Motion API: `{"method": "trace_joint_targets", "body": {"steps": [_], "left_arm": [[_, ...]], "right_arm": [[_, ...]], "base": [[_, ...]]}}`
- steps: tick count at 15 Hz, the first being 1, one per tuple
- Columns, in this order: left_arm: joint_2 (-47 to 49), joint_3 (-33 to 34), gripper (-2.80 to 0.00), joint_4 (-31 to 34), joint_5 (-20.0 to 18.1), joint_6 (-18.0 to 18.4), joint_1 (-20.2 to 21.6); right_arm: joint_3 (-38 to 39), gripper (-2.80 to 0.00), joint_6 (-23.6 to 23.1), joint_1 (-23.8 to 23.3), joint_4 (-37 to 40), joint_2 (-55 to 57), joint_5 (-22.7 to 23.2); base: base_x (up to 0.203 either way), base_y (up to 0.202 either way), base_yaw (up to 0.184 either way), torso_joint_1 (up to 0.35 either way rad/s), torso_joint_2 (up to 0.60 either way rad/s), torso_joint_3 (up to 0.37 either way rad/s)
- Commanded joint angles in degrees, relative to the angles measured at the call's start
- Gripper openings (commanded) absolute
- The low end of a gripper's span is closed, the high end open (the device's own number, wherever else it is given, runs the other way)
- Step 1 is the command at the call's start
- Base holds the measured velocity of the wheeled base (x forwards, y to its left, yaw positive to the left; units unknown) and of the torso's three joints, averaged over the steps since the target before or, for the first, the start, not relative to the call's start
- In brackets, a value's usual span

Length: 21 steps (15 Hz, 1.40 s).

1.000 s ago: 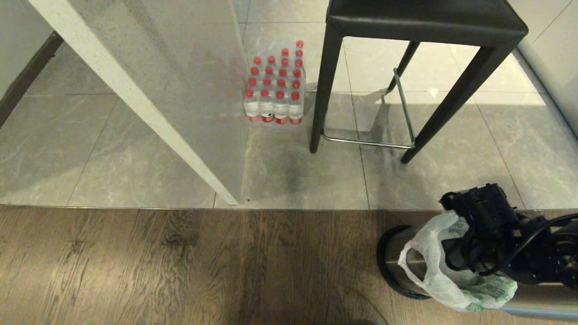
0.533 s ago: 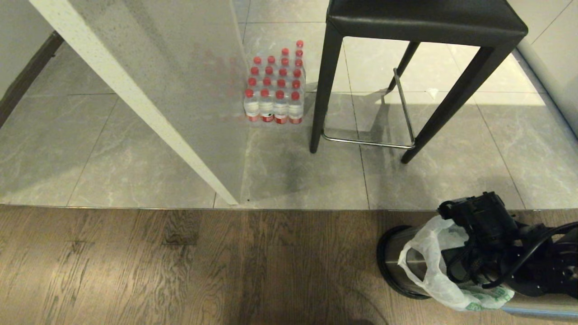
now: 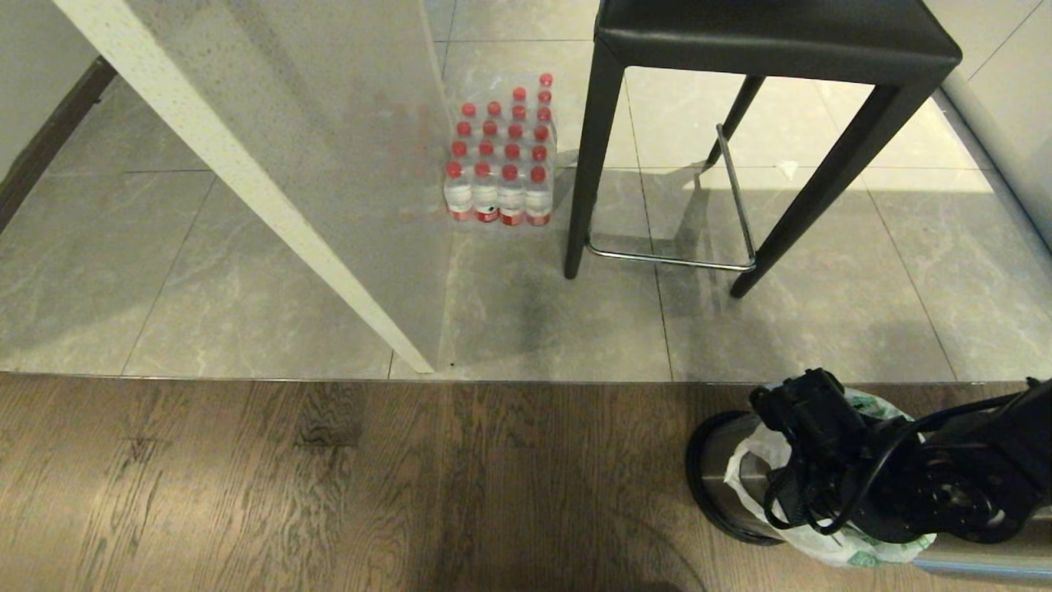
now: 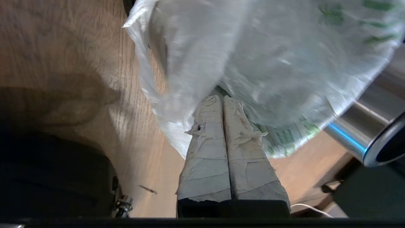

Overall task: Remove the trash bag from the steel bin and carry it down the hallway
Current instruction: Pick up the trash bag

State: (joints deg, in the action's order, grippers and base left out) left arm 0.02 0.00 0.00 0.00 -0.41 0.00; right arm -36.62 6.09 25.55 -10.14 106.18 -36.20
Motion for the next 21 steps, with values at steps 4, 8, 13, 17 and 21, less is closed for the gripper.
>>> {"method": "trace_joint_targets", "body": {"steps": [4, 8, 13, 17, 21], "left_arm": [[0.0, 0.0, -2.8, 0.0, 0.0, 0.0, 0.0], [0.0, 0.0, -2.8, 0.0, 0.0, 0.0, 0.0], [0.0, 0.0, -2.8, 0.0, 0.0, 0.0, 0.0], [0.0, 0.0, -2.8, 0.0, 0.0, 0.0, 0.0], [0.0, 0.0, -2.8, 0.0, 0.0, 0.0, 0.0]], "right_arm": [[-4.1, -2.8, 0.4, 1.8, 1.4, 6.7, -2.7], [-3.6, 0.0, -0.9, 1.9, 2.9, 2.6, -1.8], [-4.0, 0.0, -1.3, 3.3, 3.9, -0.7, -2.6], [-3.5, 0.0, -1.0, 3.3, 6.1, -0.2, -2.7], [-5.8, 0.0, -1.4, 3.3, 4.6, 6.6, -3.7]], "base": [[0.0, 0.0, 0.0, 0.0, 0.0, 0.0], [0.0, 0.0, 0.0, 0.0, 0.0, 0.0], [0.0, 0.0, 0.0, 0.0, 0.0, 0.0], [0.0, 0.0, 0.0, 0.0, 0.0, 0.0], [0.0, 0.0, 0.0, 0.0, 0.0, 0.0]]}}
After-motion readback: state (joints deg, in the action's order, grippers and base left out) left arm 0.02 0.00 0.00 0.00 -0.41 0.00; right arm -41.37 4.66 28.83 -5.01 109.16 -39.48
